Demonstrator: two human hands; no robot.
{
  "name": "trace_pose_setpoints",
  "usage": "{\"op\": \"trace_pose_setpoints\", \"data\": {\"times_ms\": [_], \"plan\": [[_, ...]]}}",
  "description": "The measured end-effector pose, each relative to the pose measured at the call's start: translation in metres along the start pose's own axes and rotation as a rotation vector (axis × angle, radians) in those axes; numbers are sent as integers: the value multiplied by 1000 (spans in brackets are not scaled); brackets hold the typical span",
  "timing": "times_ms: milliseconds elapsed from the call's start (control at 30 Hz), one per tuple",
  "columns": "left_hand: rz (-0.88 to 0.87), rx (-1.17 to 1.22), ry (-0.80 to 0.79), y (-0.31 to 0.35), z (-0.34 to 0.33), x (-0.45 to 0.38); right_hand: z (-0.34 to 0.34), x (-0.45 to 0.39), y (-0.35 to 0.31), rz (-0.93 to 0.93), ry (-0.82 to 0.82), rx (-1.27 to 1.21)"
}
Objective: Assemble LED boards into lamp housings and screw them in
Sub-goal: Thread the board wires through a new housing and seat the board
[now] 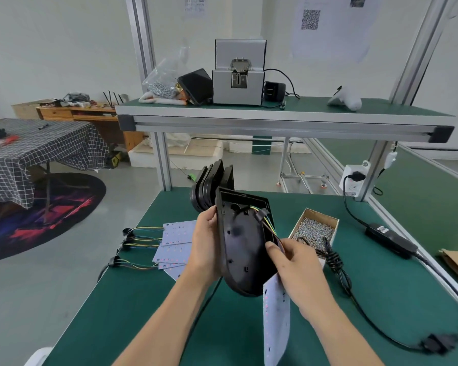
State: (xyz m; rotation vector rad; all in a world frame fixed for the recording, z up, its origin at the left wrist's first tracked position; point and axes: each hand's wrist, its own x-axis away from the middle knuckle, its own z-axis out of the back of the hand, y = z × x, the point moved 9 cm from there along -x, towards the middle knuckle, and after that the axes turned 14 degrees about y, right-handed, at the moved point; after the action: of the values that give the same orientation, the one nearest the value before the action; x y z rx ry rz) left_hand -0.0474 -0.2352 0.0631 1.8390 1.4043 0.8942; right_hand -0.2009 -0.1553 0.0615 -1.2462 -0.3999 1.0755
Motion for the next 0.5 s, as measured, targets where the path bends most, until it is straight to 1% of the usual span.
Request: {"op": "trace_pose_setpoints", "data": {"times_ms": [100, 133, 267, 367, 400, 467, 500], "plan": [[29, 8, -118, -6, -11, 7, 0, -1, 1, 16, 8, 55], [45, -8, -125, -8, -13, 8, 2, -1, -2, 33, 28, 78], [68, -24, -72, -10, -7, 5, 14, 3, -14, 93, 139, 145], [41, -48, -22, -7, 0, 4, 27, 9, -50, 328, 303, 117], [22, -68, -5, -6, 2, 3, 28, 11, -61, 409, 350, 149], [-15, -112, -12, -4, 3, 4, 22, 14, -80, 560, 398, 248], [-31, -126, -5, -2, 4, 4, 17, 13, -85, 582, 390, 275]]}}
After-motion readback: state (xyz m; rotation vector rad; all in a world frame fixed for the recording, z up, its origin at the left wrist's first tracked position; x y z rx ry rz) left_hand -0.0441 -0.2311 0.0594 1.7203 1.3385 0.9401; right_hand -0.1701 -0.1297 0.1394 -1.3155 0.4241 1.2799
